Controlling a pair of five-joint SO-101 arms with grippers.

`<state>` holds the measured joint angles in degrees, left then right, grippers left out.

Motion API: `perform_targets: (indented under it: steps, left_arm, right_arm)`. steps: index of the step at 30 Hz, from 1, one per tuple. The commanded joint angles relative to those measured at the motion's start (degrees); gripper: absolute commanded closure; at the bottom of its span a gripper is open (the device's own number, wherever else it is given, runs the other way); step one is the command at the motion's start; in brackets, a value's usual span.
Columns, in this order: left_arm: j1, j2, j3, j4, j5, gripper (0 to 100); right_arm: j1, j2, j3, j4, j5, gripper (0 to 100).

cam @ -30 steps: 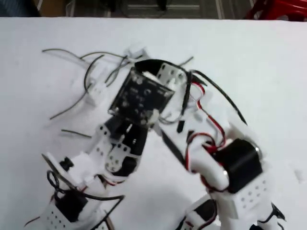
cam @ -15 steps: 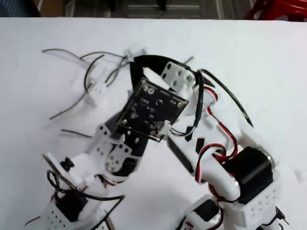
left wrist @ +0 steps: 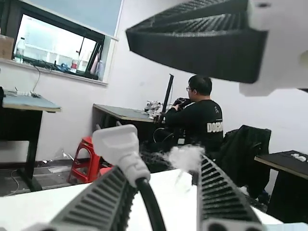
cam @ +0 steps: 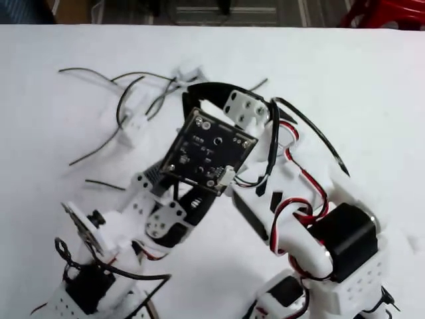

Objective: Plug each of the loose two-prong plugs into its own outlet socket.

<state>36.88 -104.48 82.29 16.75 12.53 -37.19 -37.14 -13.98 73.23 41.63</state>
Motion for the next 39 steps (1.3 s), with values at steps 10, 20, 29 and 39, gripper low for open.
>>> perform_targets:
  steps: [10, 20, 29, 39]
  left_arm:
    - [0.40, -0.22, 1.67, 6.95, -35.96, 86]
    - [-8.66, -0.22, 5.36, 7.56, -36.57, 86]
    - [-8.84, -0.22, 6.15, 7.91, -36.48, 86]
    - [-8.75, -0.22, 6.24, 8.00, -36.48, 98]
  right_arm:
    - [0.04, -0.84, -1.67, 0.48, 0.09, 98.0]
    - [0.13, -5.93, -1.58, 3.03, 0.44, 98.0]
    - [0.13, -7.16, -1.49, 3.91, 0.44, 98.0]
    - [0.13, -7.16, -1.49, 3.91, 0.18, 98.0]
